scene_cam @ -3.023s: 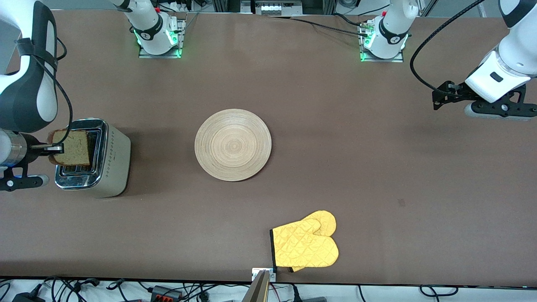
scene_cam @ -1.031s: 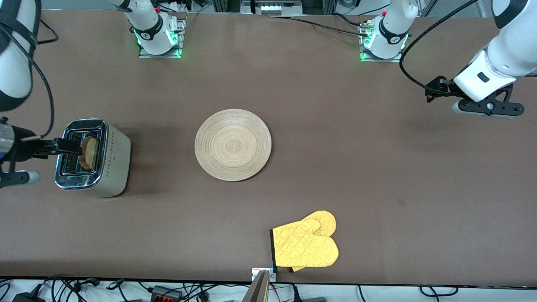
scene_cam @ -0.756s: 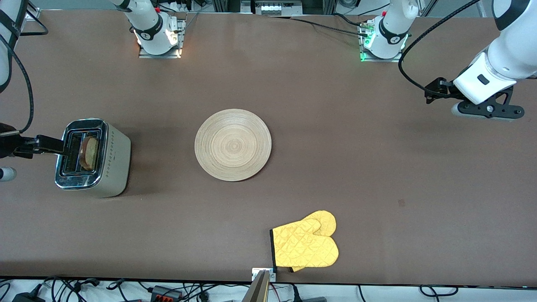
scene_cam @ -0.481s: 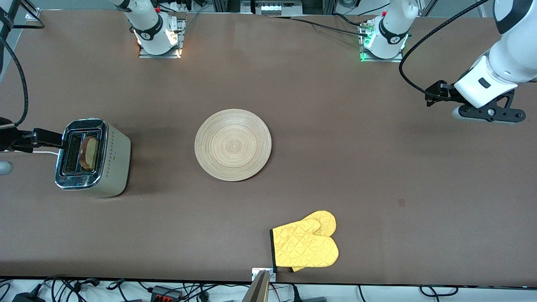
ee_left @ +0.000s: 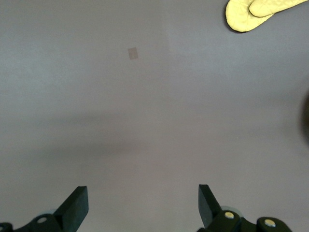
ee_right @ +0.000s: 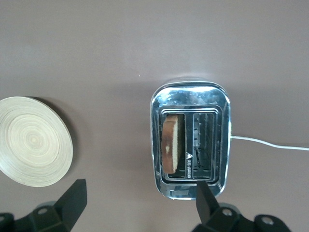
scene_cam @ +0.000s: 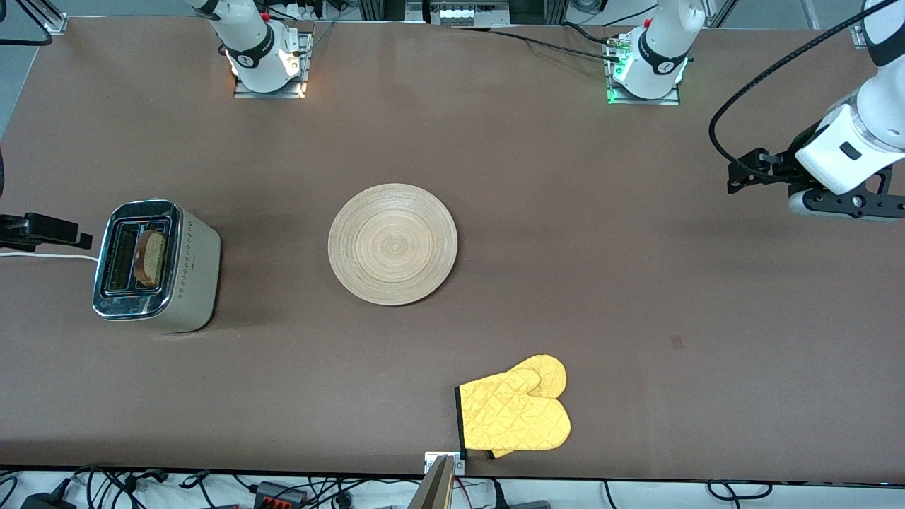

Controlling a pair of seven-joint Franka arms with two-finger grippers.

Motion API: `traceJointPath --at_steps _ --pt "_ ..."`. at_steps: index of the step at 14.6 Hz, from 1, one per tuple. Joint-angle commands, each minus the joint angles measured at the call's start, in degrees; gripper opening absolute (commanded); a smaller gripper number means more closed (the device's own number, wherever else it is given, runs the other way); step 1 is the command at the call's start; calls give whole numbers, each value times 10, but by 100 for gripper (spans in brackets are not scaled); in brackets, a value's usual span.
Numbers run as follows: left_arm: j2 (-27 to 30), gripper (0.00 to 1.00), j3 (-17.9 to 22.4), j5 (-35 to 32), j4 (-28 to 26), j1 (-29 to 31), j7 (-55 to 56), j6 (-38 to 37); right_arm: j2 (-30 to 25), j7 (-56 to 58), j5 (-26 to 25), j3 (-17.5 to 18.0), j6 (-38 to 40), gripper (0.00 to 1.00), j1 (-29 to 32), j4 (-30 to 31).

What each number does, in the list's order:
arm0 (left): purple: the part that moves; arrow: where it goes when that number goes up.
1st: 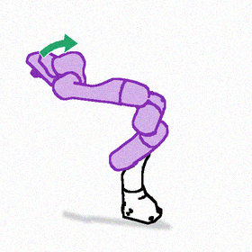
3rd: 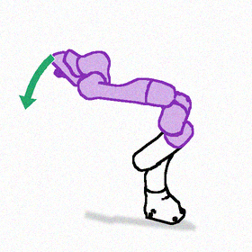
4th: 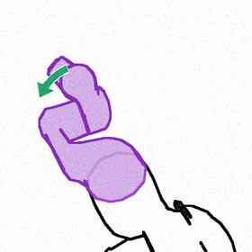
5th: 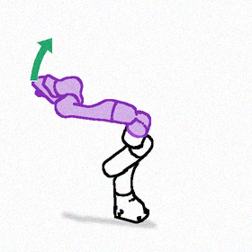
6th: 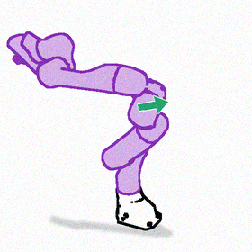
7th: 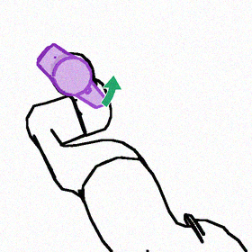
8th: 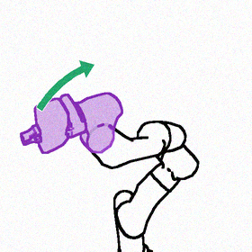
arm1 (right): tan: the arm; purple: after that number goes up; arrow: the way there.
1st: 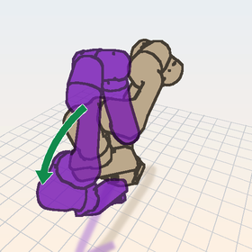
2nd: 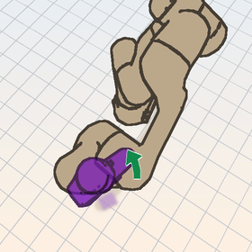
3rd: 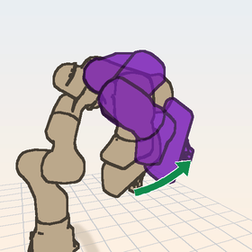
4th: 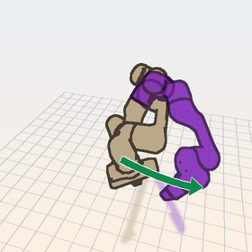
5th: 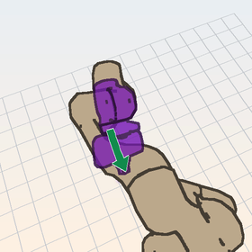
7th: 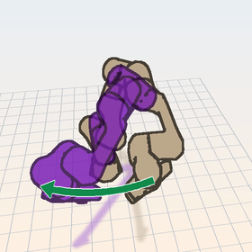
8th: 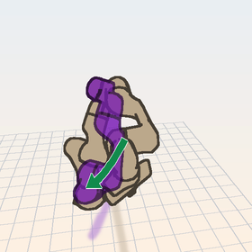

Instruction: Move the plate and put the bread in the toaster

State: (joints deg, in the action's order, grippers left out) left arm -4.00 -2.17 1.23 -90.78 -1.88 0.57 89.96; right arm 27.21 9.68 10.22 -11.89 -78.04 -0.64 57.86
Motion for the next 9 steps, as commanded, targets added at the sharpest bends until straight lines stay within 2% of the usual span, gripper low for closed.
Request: traceJointPath --at_steps 1,2,3,6,9 --pt "-7 100 1 13 16 0 -12 -3 -97 -6 -60 -1 -35 100 -31 117" --pt "-7 100 1 13 15 1 -12 -4 -136 -6 -99 0 -68 100 -44 173" --pt "-6 100 1 13 14 1 -12 -5 -161 -6 -114 1 -91 100 -47 214" --pt "-6 100 1 13 13 1 -12 -6 -235 -5 -119 2 -170 100 -45 324" --pt "-6 100 1 13 17 0 -12 -5 -289 -10 -118 6 -190 100 -44 389"
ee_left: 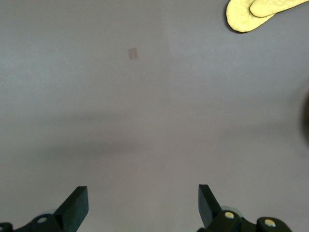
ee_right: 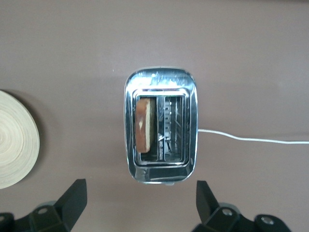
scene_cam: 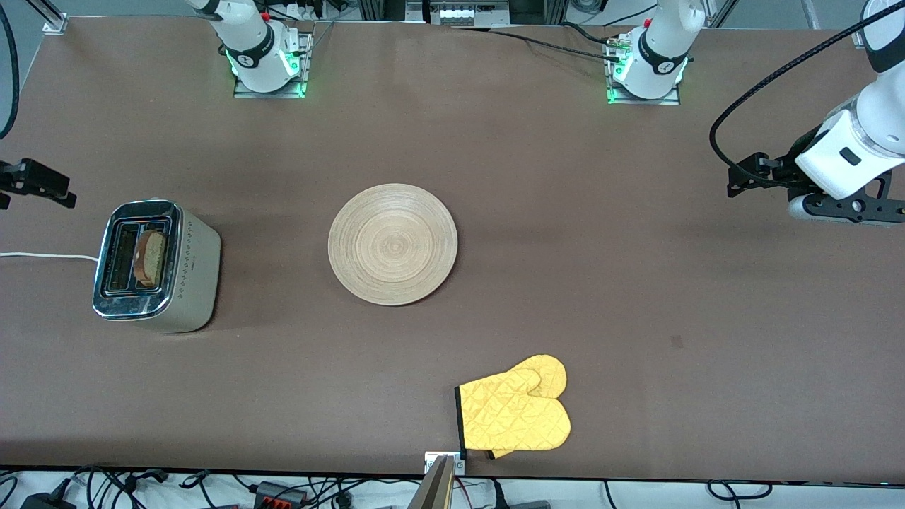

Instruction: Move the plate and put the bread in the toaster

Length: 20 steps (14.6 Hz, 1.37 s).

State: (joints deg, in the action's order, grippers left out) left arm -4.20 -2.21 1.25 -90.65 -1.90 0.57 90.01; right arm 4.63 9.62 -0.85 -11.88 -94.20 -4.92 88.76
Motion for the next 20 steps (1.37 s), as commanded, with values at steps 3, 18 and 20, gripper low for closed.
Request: traceJointPath --at_steps 3,18,20 --pt "-5 100 2 12 18 1 -20 -5 -67 -28 -7 5 -23 100 -1 84" --pt "-5 100 3 11 20 1 -28 -5 -24 -27 -4 128 5 100 121 47" --pt "-5 100 3 11 20 1 -28 -5 -23 -29 -3 129 6 100 120 42"
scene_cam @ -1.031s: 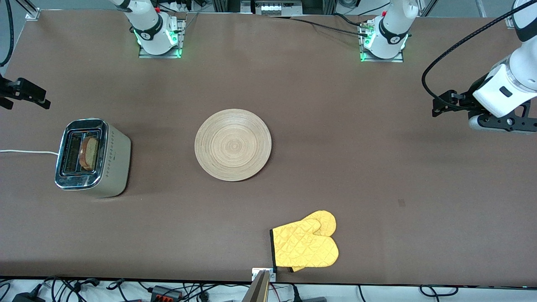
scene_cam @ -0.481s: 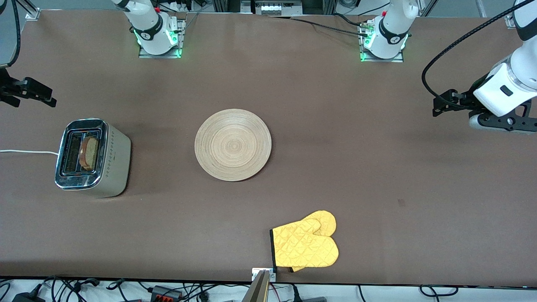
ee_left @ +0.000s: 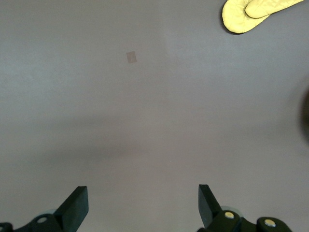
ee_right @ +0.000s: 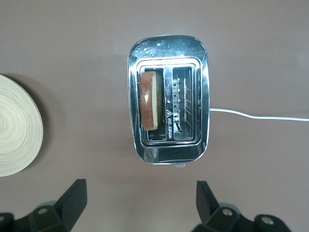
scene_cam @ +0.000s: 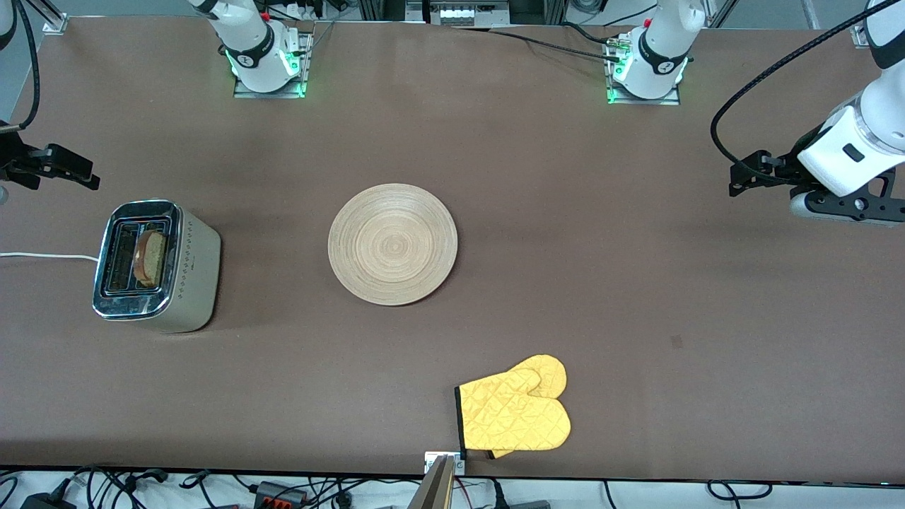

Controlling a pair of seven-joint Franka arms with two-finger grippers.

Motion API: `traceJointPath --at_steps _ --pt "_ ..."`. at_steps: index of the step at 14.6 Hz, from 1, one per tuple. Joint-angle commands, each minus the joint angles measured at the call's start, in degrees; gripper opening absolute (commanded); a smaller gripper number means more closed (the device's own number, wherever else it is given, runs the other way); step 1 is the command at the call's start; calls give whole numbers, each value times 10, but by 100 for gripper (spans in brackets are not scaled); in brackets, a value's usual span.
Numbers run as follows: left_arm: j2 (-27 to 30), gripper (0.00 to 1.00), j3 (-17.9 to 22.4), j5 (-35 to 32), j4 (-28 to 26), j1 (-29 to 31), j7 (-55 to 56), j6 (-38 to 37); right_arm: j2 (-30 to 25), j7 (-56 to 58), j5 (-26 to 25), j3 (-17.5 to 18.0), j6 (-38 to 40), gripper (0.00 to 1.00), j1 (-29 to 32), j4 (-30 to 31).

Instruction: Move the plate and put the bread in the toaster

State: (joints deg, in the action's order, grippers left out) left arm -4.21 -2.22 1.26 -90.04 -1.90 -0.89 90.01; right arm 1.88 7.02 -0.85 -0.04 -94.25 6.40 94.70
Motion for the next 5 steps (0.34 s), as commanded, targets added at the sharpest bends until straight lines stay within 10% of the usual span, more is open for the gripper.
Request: traceJointPath --at_steps 1,5 --pt "-5 100 3 11 14 1 -13 -5 6 -4 -3 12 6 100 6 -17" --pt "-5 100 3 11 14 1 -13 -5 9 -3 -2 12 6 100 12 -17"
